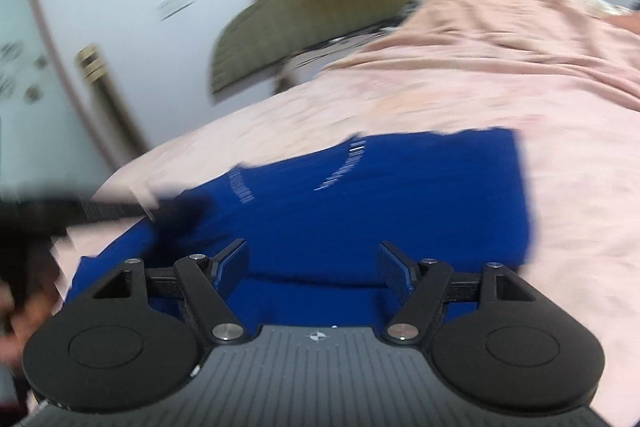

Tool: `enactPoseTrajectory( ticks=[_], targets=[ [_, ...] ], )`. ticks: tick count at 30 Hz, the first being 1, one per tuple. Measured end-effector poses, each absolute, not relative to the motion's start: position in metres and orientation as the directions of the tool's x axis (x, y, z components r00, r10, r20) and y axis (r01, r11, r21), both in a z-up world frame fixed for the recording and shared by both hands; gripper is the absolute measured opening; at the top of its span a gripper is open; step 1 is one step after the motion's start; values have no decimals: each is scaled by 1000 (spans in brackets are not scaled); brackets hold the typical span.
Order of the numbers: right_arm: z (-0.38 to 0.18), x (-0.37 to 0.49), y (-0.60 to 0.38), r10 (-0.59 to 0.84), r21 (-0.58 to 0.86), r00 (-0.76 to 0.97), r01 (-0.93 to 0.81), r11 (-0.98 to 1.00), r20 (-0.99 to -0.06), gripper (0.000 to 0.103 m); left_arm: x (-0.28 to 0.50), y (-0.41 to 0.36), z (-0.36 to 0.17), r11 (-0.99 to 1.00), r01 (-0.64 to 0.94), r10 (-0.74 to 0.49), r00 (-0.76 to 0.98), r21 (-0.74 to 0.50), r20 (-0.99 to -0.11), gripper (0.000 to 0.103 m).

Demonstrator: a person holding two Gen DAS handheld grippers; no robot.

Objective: Fold small clothes

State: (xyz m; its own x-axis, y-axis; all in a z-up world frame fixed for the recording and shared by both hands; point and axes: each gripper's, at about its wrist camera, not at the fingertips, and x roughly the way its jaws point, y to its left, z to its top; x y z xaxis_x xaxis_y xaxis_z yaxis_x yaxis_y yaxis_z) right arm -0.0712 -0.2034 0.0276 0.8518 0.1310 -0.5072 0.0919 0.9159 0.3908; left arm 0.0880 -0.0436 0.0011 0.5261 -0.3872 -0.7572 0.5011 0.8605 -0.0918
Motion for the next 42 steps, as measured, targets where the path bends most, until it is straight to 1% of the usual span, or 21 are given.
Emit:
enactPoseTrajectory(
  ticks=[1, 2, 4, 5, 6, 7, 9, 12, 14, 16, 19, 20, 21, 22, 23, 24, 25, 28, 33, 37, 42],
  targets=[
    [25, -72, -211, 117, 397, 854, 111, 911, -507, 74, 77, -51, -6, 845, 529, -387, 510, -75, -768, 14],
    [24, -72, -219, 106, 402, 855, 126, 907, -507, 74, 70, -53, -11, 832, 552, -385, 507, -52, -771, 19],
    [21, -72, -229, 100, 412, 857, 138, 901, -506, 75, 47, -49, -8, 815, 579, -389, 520, -22, -761, 39],
    [20, -69, -231, 105, 418, 856, 136, 898, -506, 75, 38, -40, -5, 814, 580, -390, 535, -10, -750, 62],
    [19, -65, -232, 118, 428, 855, 129, 895, -506, 76, 30, -30, -1, 823, 568, -383, 567, 10, -730, 80],
    [18, -59, -231, 138, 441, 853, 116, 890, -503, 76, 27, -24, 7, 835, 550, -371, 602, 30, -708, 83],
    [18, -45, -230, 207, 472, 846, 59, 879, -491, 76, 22, 1, 22, 858, 510, -343, 662, 64, -667, 83],
    [16, -18, -209, 321, 496, 810, -43, 867, -491, 76, 29, 39, 31, 906, 422, -301, 704, 38, -643, 83],
    [10, 4, -194, 389, 514, 776, -99, 852, -496, 75, 37, 62, 30, 937, 349, -253, 714, 19, -653, 83],
    [3, 27, -180, 418, 525, 742, -106, 845, -524, 74, 45, 82, 28, 962, 273, -202, 723, 5, -661, 83],
    [-11, 58, -169, 447, 552, 701, -91, 829, -556, 64, 59, 112, 22, 987, 161, -131, 714, -21, -688, 83],
    [-15, 65, -165, 457, 556, 690, -94, 826, -562, 60, 64, 120, 19, 991, 126, -116, 710, -37, -694, 83],
    [-17, 72, -161, 462, 553, 681, -102, 827, -567, 52, 68, 128, 19, 995, 90, -97, 709, -47, -699, 83],
    [-19, 72, -153, 456, 537, 677, -105, 837, -578, 36, 72, 135, 18, 997, 53, -74, 710, -51, -700, 83],
    [-19, 75, -149, 442, 516, 674, -104, 850, -592, 25, 76, 140, 19, 999, 15, -47, 713, -52, -700, 83],
    [-18, 78, -146, 418, 490, 675, -96, 866, -607, 10, 80, 142, 19, 999, -8, -30, 716, -52, -697, 83],
    [-16, 75, -143, 409, 480, 678, -94, 872, -611, 9, 84, 145, 21, 998, -30, -15, 723, -53, -691, 83],
    [0, 69, -151, 380, 467, 731, -94, 879, -567, 9, 93, 145, 30, 997, -48, -10, 742, -68, -671, 83],
    [33, 51, -187, 232, 413, 831, -3, 911, -505, 9, 112, 124, 37, 997, -8, -47, 749, -80, -661, 83],
    [38, 39, -229, 149, 404, 848, 83, 911, -509, 9, 122, 99, 31, 997, 36, -70, 729, -64, -681, 83],
    [27, 31, -270, 69, 398, 838, 183, 899, -542, 9, 127, 69, 23, 995, 93, -87, 707, -29, -702, 83]
  ],
)
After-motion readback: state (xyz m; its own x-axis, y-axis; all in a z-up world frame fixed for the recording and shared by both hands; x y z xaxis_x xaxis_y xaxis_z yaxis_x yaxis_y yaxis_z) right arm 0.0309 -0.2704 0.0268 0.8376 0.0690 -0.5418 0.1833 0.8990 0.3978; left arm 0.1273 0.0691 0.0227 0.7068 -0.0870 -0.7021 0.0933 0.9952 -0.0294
